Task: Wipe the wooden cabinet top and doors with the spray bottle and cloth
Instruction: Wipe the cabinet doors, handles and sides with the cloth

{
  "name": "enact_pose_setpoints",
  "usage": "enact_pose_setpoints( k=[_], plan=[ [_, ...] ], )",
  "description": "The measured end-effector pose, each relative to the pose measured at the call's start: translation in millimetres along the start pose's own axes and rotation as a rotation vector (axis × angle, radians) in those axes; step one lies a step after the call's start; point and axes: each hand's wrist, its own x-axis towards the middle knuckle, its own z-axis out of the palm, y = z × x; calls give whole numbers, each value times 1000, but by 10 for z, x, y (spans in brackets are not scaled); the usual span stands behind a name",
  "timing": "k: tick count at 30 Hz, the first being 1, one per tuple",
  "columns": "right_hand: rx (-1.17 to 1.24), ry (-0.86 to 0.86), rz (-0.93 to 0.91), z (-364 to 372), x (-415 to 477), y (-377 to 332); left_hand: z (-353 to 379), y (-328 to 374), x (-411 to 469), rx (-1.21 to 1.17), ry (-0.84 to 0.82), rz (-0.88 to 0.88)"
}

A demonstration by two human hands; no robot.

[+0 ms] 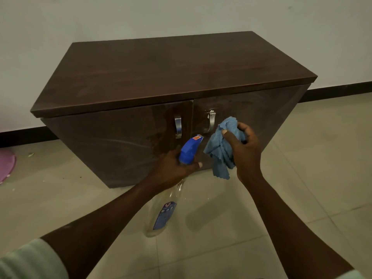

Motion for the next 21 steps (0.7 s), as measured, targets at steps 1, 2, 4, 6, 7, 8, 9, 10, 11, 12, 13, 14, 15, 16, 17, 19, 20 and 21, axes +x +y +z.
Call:
enact_pose_setpoints(
  k=[1, 2, 4, 6, 7, 8, 9, 10, 11, 12, 13, 14, 15, 16, 17, 19, 20, 21],
  plan=[
    [-33, -2, -14, 5, -9, 37, -5, 4, -4, -2, -4, 0],
    [-77, -7, -36, 13, -24, 74, -12, 6, -13, -4, -1, 7],
    [-179, -34, -112, 58, -61, 141, -46, 10, -35, -14, 11, 31],
    [-249, -39, -200, 161, -99, 208, -95, 2, -49, -39, 29, 47],
    [-260, -15, -221, 233, -110, 238, -121, -2, -51, -64, 41, 51],
    [-253, 21, -219, 311, -111, 266, -143, -13, -47, -88, 54, 49],
    [-239, 57, -209, 381, -106, 298, -156, -17, -50, -102, 63, 47],
    [-230, 87, -206, 449, -95, 335, -168, -25, -54, -103, 73, 45],
    [-237, 110, -214, 505, -88, 365, -172, -29, -69, -101, 80, 47],
    [-254, 131, -226, 544, -78, 386, -170, -37, -79, -98, 86, 55],
    [-271, 156, -238, 569, -72, 391, -174, -42, -91, -86, 90, 64],
    [-289, 182, -246, 586, -69, 377, -179, -48, -103, -77, 92, 69],
    [-305, 207, -251, 594, -66, 347, -184, -53, -112, -71, 88, 73],
    [-316, 233, -263, 599, -56, 314, -189, -62, -113, -65, 82, 76],
    [-319, 256, -276, 602, -43, 280, -188, -60, -117, -60, 76, 72],
    [-316, 295, -304, 617, -15, 191, -185, -53, -108, -61, 82, 67],
    [-318, 314, -325, 624, 4, 145, -181, -35, -106, -62, 89, 68],
    [-320, 334, -344, 630, 30, 106, -177, -14, -107, -60, 93, 73]
  ],
)
